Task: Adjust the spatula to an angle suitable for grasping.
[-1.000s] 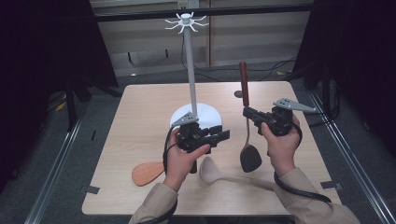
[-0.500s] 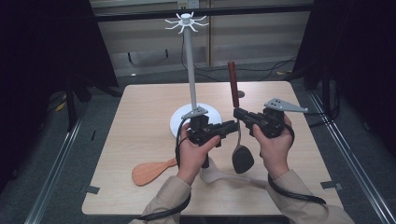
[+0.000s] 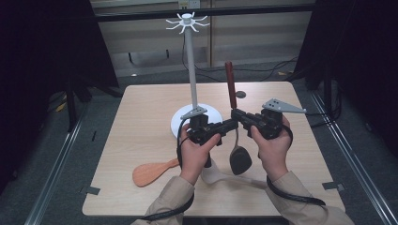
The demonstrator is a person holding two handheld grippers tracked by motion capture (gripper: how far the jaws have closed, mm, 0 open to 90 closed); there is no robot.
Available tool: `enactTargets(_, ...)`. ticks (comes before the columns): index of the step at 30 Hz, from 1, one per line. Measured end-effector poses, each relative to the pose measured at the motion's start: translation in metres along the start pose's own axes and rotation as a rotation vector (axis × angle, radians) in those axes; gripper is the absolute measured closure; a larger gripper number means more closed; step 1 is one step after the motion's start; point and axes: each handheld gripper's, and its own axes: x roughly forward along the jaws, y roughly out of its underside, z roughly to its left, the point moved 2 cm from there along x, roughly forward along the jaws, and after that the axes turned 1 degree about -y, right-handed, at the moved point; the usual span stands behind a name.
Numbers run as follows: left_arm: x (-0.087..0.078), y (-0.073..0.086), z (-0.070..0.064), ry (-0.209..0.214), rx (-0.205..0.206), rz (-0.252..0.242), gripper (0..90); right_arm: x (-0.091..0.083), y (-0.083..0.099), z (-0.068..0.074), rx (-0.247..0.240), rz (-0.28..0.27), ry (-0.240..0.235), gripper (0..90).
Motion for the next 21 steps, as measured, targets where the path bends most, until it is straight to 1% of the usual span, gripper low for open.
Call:
enactTargets(2,0.0002,-0.0002,0.0,0.005,-0.005,0.001,80.3,0.0004,0.0013,-0.0005,-0.001,0.001,-0.002,86.0)
enactTargets(5,0.0002,0.0001,0.0008,0.008,-0.013,0.007,81.5,0.0008,0.0023,-0.0004,0.013,-0.002,-0.006,86.0)
enactTargets(6,0.0006,0.0005,0.0017,0.015,-0.016,-0.001,81.4,0.001,0.0024,0.0,0.014,-0.003,-0.007,86.0)
enactTargets(11,0.0003,-0.0001,0.0008,0.009,0.002,0.003,82.4,0.0011,0.0018,0.0008,0.015,-0.008,-0.003,86.0)
enactTargets(12,0.0003,-0.0004,0.0002,0.006,0.0,-0.001,82.3,0.0009,0.0019,0.0005,0.012,-0.007,-0.001,86.0)
enactTargets(14,0.0001,-0.0006,-0.0002,0.003,0.012,0.004,82.5,0.0011,0.0016,0.0013,0.015,-0.008,-0.004,86.0)
enactTargets(18,-0.0003,0.0008,0.0002,0.005,0.008,0.004,82.6,0.0013,0.0013,0.0017,0.016,-0.006,-0.005,86.0)
enactTargets(21,-0.0004,0.0005,0.0005,0.003,0.001,0.001,82.6,0.002,0.0021,0.0015,0.007,0.001,-0.004,86.0)
